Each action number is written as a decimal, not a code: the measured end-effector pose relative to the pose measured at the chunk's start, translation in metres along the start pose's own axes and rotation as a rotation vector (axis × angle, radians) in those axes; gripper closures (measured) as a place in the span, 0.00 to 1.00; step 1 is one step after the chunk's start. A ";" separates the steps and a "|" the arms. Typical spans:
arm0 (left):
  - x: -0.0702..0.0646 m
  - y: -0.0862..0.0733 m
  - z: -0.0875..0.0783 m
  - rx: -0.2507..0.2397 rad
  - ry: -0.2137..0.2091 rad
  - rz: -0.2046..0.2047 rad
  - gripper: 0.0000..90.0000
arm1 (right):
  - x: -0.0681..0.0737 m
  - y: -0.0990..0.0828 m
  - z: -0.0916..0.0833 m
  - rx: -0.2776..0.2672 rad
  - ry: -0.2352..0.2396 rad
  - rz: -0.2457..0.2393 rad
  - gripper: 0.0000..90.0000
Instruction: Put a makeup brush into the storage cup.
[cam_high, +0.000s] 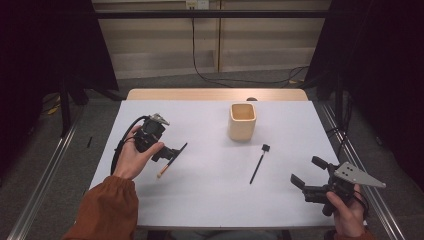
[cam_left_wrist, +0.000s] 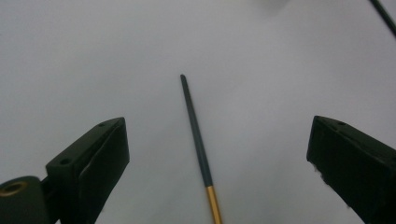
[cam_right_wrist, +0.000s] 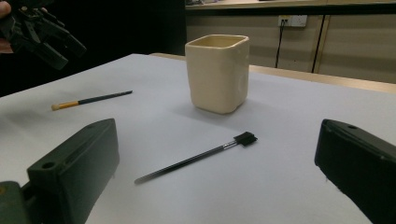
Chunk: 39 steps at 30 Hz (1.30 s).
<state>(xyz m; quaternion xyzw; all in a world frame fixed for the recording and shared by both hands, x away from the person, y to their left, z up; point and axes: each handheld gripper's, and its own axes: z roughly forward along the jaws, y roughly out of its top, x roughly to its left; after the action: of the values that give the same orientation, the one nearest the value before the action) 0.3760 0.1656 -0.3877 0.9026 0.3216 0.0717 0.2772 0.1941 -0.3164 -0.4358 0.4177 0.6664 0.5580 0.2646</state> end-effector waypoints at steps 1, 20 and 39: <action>0.001 0.000 0.001 0.008 -0.005 -0.008 0.06 | 0.000 0.000 0.000 0.001 0.000 -0.001 0.00; 0.003 0.003 0.024 0.279 -0.021 -0.053 0.18 | 0.000 0.000 0.000 0.004 0.005 -0.002 0.00; 0.000 -0.005 0.043 0.394 -0.010 -0.077 0.51 | 0.000 0.000 0.001 0.011 0.011 -0.009 0.00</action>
<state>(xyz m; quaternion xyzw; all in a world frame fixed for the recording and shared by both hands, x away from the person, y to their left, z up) 0.3866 0.1495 -0.4260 0.9268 0.3621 -0.0078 0.0991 0.1949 -0.3154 -0.4363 0.4131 0.6730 0.5552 0.2612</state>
